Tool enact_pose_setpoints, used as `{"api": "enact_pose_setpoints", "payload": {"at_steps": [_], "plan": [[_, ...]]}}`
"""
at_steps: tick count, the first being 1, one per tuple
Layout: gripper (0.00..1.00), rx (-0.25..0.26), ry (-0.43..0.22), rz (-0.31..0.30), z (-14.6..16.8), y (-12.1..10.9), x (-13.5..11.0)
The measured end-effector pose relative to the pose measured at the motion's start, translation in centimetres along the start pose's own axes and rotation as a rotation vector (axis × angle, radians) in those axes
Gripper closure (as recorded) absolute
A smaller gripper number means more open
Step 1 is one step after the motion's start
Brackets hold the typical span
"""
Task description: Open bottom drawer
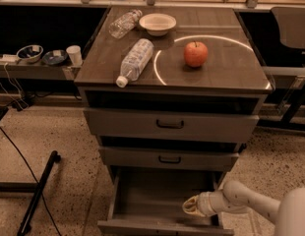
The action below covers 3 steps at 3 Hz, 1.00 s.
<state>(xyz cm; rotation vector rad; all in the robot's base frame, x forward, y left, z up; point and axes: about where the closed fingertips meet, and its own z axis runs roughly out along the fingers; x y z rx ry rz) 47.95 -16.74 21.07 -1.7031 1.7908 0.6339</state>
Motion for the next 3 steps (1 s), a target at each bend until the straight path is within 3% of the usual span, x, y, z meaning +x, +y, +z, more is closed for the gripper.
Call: {"api": "enact_pose_setpoints", "payload": {"at_steps": [1,3], "plan": [[0.5,0.028,-0.001,-0.016,-0.66,0.19,0.61],[0.0,0.023,0.001,-0.013,-0.52,0.24,0.61]]}}
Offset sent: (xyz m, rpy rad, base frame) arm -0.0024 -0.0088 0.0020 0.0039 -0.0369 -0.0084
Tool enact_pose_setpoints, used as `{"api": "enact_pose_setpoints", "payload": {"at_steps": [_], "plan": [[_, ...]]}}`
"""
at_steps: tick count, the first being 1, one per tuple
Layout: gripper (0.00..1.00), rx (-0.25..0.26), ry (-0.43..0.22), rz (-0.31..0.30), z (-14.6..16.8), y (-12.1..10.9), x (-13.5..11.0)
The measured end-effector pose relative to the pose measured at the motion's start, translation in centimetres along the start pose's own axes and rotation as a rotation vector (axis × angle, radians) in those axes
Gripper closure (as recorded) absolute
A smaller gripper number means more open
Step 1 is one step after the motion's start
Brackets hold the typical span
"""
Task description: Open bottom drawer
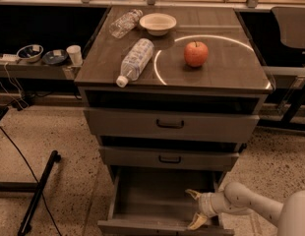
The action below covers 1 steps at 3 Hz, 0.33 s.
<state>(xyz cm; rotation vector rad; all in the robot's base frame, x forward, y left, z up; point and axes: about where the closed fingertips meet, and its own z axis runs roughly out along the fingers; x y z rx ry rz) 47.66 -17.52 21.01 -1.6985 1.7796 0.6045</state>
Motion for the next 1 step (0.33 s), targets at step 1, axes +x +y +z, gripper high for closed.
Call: {"api": "enact_pose_setpoints", "payload": {"at_steps": [1], "plan": [[0.0,0.0,0.0,0.0,0.0,0.0,0.0]]}}
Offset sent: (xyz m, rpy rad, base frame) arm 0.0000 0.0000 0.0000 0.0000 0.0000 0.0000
